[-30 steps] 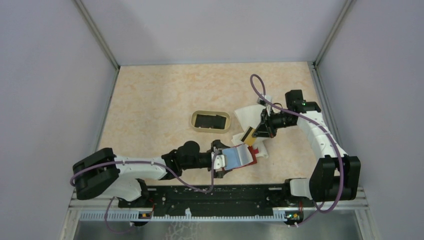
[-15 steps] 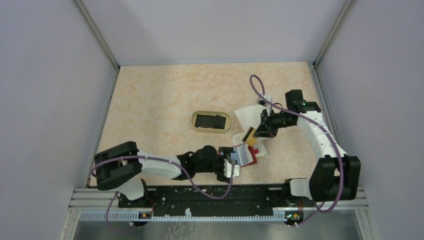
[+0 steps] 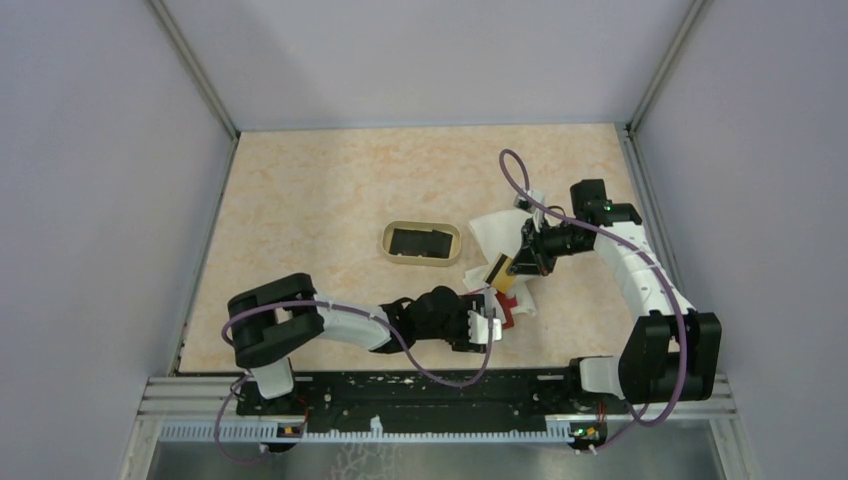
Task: Put the credit cards into the card holder
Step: Insert the credit card into the card holder.
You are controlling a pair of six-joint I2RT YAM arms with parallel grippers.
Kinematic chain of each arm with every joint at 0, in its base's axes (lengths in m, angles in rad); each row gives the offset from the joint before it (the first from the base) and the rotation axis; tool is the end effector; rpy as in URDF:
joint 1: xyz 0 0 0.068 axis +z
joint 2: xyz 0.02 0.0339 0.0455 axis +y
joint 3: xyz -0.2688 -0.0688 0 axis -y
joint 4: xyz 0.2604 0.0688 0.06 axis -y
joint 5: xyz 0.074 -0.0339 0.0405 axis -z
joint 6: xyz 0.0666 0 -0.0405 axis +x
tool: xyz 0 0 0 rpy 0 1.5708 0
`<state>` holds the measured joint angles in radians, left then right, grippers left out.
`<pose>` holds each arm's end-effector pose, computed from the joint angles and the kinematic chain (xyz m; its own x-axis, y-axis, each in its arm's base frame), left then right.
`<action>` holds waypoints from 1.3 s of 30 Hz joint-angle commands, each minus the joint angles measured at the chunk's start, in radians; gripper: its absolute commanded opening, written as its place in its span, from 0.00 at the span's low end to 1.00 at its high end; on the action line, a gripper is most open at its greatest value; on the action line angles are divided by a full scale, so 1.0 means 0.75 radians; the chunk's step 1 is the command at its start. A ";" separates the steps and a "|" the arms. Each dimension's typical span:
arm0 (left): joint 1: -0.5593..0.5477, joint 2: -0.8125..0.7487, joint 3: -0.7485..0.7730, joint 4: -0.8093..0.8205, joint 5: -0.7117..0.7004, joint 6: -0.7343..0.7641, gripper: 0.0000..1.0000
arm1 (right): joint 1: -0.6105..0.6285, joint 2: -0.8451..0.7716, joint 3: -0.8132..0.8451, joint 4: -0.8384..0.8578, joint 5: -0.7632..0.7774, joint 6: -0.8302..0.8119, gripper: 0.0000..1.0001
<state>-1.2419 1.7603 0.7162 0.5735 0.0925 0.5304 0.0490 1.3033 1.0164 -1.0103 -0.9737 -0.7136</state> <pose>0.1164 -0.3602 0.1189 0.3638 0.4934 -0.7900 0.9099 -0.0069 0.4148 0.2428 0.0670 0.2493 -0.5629 -0.3961 -0.7254 -0.8190 0.3854 0.4251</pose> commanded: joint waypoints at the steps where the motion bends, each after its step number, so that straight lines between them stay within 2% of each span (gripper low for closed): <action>1: -0.005 0.037 0.079 -0.059 -0.024 -0.145 0.71 | -0.012 -0.042 0.034 0.026 -0.037 -0.002 0.00; 7: -0.005 0.023 0.080 -0.087 -0.004 -0.267 0.69 | -0.012 -0.040 0.032 0.026 -0.039 -0.002 0.00; 15: -0.005 0.066 0.126 -0.137 -0.001 -0.298 0.70 | -0.012 -0.037 0.035 0.024 -0.037 -0.001 0.00; 21: -0.005 0.111 0.199 -0.206 -0.108 -0.346 0.66 | -0.012 -0.041 0.034 0.022 -0.039 -0.002 0.00; 26: -0.005 0.124 0.261 -0.309 -0.278 -0.410 0.56 | -0.014 -0.040 0.037 0.021 -0.039 0.000 0.00; 30: -0.003 0.130 0.298 -0.389 -0.379 -0.462 0.55 | -0.015 -0.040 0.036 0.020 -0.039 0.000 0.00; 39: 0.054 0.063 0.272 -0.436 -0.432 -0.493 0.56 | -0.019 -0.020 0.028 0.020 -0.031 0.001 0.00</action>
<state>-1.2324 1.8427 0.9192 0.2863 -0.1932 0.1902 0.0429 1.3029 1.0161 -1.0107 -0.9733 -0.7124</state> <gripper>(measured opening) 0.558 0.007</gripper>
